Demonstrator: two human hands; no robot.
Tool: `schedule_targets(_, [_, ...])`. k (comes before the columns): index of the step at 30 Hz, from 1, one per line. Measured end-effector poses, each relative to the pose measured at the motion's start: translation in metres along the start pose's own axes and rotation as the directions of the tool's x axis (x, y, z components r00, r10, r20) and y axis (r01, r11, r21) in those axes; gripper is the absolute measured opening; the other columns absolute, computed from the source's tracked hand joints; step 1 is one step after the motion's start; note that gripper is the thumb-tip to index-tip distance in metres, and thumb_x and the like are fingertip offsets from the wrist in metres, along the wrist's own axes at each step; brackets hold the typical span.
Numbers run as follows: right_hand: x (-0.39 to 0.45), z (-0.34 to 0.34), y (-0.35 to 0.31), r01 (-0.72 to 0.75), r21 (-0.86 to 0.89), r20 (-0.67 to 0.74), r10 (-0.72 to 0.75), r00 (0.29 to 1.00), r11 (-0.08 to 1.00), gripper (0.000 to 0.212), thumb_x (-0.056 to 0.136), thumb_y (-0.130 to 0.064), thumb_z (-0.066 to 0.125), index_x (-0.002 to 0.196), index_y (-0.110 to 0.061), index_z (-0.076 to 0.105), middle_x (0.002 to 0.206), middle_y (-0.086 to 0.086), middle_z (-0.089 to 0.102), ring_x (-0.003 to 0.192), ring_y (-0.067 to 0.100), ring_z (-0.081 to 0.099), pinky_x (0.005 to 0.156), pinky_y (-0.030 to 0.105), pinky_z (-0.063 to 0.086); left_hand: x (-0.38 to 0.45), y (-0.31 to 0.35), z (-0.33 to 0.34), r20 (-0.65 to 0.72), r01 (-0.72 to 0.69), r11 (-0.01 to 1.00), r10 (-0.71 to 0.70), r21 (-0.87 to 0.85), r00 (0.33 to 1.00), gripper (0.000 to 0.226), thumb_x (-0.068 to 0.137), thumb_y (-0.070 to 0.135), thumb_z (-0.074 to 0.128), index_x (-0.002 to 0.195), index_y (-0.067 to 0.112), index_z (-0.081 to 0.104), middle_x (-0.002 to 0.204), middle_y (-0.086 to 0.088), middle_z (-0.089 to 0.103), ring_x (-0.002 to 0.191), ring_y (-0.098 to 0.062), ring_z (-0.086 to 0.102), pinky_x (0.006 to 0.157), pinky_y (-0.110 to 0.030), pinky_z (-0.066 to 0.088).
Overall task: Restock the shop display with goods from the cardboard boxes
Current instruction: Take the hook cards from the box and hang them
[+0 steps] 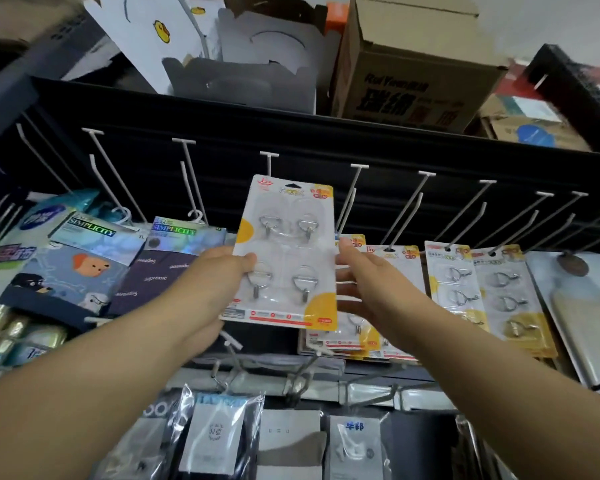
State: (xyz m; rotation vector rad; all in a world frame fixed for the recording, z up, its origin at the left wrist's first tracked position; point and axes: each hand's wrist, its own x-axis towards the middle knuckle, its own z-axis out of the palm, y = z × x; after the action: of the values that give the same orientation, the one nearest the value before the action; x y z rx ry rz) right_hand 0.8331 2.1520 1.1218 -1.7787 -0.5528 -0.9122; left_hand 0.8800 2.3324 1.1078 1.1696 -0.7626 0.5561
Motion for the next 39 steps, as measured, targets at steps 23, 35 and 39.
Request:
schedule_targets(23, [0.022, -0.04, -0.003, -0.128, -0.096, -0.287, 0.096, 0.953, 0.987, 0.012, 0.098, -0.023, 0.054, 0.089, -0.014, 0.054, 0.086, 0.008, 0.063, 0.07, 0.021, 0.061, 0.06, 0.031, 0.054, -0.015, -0.014, -0.018, 0.079, -0.296, 0.683, 0.33, 0.668, 0.941, 0.012, 0.088, 0.015, 0.06, 0.077, 0.019, 0.057, 0.07, -0.003, 0.06, 0.072, -0.026, 0.06, 0.06, -0.03, 0.041])
schedule_targets(35, [0.06, -0.042, 0.051, -0.298, -0.35, -0.335, 0.179, 0.925, 0.888, 0.034, 0.096, -0.032, 0.053, 0.119, -0.008, 0.052, 0.109, 0.016, 0.061, 0.096, 0.032, 0.064, 0.084, 0.05, 0.057, -0.021, -0.026, -0.024, 0.13, -0.357, 0.694, 0.358, 0.625, 0.924, 0.011, 0.088, 0.014, 0.06, 0.08, 0.021, 0.058, 0.075, -0.004, 0.061, 0.072, -0.026, 0.062, 0.067, -0.036, 0.048])
schedule_targets(39, [0.076, -0.046, 0.07, -0.308, -0.376, -0.328, 0.186, 0.926, 0.874, 0.043, 0.094, -0.037, 0.055, 0.124, -0.006, 0.052, 0.113, 0.018, 0.062, 0.095, 0.033, 0.066, 0.082, 0.049, 0.057, -0.019, -0.031, -0.027, 0.133, -0.362, 0.71, 0.358, 0.604, 0.924, 0.011, 0.088, 0.013, 0.061, 0.079, 0.02, 0.058, 0.075, -0.006, 0.061, 0.073, -0.028, 0.062, 0.066, -0.034, 0.047])
